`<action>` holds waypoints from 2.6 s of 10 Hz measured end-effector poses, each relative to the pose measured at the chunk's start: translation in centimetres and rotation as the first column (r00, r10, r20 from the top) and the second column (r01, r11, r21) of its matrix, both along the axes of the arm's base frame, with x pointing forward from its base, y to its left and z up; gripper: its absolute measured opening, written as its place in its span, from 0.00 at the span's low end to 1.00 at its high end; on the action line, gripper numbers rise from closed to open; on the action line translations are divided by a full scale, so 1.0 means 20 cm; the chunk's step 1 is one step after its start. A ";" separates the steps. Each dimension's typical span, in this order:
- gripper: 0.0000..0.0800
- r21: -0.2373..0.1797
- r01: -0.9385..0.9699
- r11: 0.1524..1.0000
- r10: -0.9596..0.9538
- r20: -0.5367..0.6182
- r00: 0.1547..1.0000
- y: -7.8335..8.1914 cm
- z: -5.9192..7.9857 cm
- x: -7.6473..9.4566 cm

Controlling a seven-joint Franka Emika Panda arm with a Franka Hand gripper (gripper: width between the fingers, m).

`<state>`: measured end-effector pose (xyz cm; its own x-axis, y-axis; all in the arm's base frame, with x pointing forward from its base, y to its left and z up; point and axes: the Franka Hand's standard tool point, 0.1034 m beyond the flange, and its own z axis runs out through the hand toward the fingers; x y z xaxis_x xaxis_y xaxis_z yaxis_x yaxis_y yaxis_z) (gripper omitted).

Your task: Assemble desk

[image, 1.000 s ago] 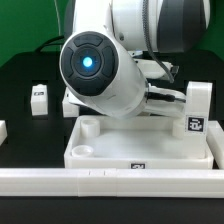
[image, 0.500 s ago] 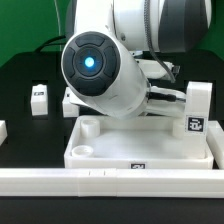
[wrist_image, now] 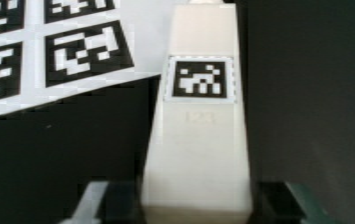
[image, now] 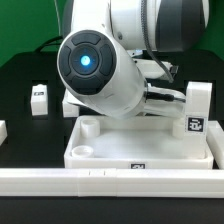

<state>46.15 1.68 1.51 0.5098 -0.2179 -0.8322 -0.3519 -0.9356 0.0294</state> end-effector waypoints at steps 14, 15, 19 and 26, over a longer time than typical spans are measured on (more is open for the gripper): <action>0.36 -0.018 -0.023 1.000 0.028 0.374 0.927 -0.20 0.50 0.38; 0.36 -0.026 -0.021 0.999 0.030 0.417 0.908 -0.19 0.55 0.42; 0.36 -0.118 0.002 0.993 0.077 0.659 0.748 -0.20 0.54 0.49; 0.36 -0.286 -0.015 0.958 0.273 0.898 0.346 -0.21 0.73 0.75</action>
Offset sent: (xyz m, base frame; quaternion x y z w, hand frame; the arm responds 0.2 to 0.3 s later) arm 0.0232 -0.0203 0.0608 -0.0426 -0.0473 -0.0683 0.9956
